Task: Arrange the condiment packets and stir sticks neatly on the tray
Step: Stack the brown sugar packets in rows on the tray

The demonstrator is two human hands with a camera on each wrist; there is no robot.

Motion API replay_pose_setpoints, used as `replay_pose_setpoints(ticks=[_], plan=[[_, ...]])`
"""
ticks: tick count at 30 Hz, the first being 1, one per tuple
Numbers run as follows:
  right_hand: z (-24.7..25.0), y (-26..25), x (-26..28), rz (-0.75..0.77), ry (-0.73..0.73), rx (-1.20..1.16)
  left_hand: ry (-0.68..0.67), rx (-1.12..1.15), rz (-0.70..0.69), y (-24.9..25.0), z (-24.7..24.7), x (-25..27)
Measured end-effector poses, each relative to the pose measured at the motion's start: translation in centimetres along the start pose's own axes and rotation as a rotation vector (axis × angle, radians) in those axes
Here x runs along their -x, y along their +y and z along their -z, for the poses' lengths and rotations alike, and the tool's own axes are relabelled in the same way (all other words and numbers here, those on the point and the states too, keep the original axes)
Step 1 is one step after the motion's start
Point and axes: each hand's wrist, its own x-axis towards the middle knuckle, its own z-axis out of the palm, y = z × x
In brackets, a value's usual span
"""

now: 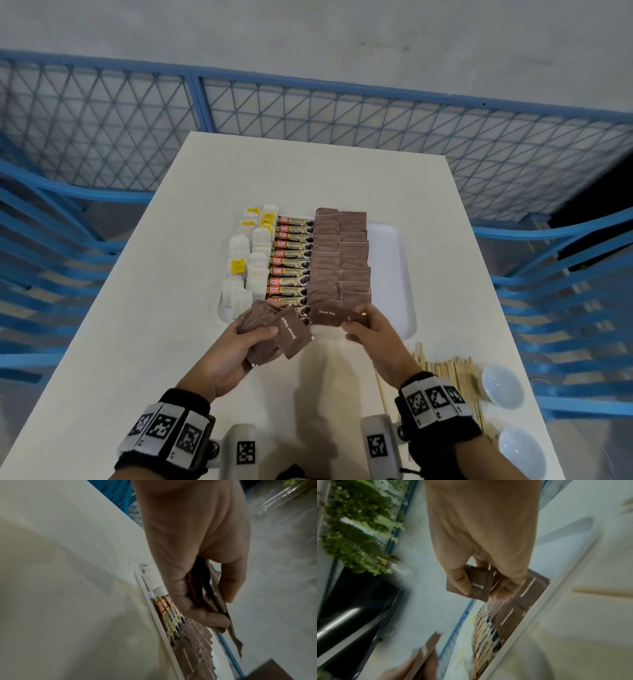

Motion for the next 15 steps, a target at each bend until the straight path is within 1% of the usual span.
replay_pose_setpoints(ticks=[2, 5, 7, 9, 12, 15], plan=[[1.1, 0.1, -0.2, 0.007, 0.092, -0.019, 0.011, 0.018, -0.001, 0.0, 0.4, 0.0], [2.4, 0.1, -0.2, 0.028, 0.157, -0.012, 0.001, 0.011, -0.009, 0.0, 0.7, 0.2], [3.2, 0.4, -0.6, 0.041, 0.194, 0.077, 0.004, -0.005, -0.021, 0.1, 0.9, 0.2], [3.5, 0.6, -1.0, 0.055, 0.23, 0.238, 0.008, -0.014, -0.028, 0.2, 1.0, 0.2], [3.2, 0.9, -1.9, 0.064, 0.192, 0.425, 0.009, -0.025, -0.037, 0.4, 1.2, 0.2], [2.3, 0.8, -3.0, 0.112, 0.136, 0.616, 0.007, -0.035, -0.04, 0.5, 1.2, 0.2]])
